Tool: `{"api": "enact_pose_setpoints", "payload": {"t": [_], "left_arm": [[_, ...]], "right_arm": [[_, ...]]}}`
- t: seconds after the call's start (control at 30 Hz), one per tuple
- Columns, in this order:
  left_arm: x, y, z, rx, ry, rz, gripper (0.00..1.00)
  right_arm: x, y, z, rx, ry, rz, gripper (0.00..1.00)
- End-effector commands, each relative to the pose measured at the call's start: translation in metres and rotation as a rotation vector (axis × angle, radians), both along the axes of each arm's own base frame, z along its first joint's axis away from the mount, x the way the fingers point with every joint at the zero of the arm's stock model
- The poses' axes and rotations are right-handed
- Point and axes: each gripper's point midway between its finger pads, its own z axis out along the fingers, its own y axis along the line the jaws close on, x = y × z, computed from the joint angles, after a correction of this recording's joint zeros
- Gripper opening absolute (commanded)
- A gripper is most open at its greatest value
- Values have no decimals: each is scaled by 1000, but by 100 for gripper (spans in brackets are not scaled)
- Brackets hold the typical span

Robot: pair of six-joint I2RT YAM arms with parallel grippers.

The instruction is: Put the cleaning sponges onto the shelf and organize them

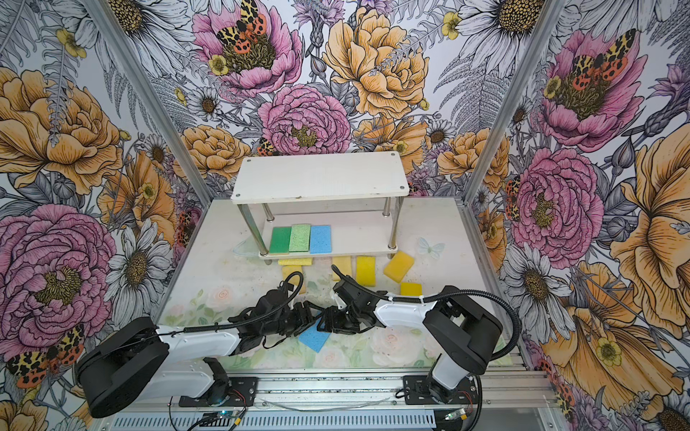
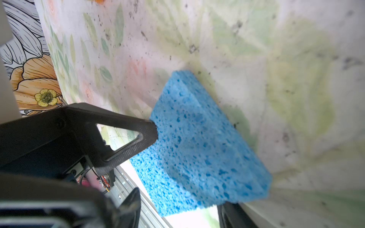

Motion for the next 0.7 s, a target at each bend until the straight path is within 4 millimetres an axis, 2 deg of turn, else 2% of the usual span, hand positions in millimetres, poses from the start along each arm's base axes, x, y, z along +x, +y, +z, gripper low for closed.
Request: {"api": "enact_pose_setpoints", "payload": {"t": [0.0, 0.13, 0.3, 0.43, 0.67], "left_arm": [[-1, -2, 15, -64, -24, -8, 69], [6, 13, 31, -55, -57, 17, 75], [12, 43, 44, -4, -86, 55, 80], [6, 59, 33, -1, -61, 79, 80], [-12, 58, 17, 19, -33, 66, 79]], "right_arm": [[16, -1, 3, 6, -81, -52, 62], [13, -5, 8, 14, -85, -68, 62], [4, -3, 9, 20, -70, -56, 62], [-4, 6, 7, 30, -54, -40, 62], [1, 13, 4, 34, -60, -68, 62]]}}
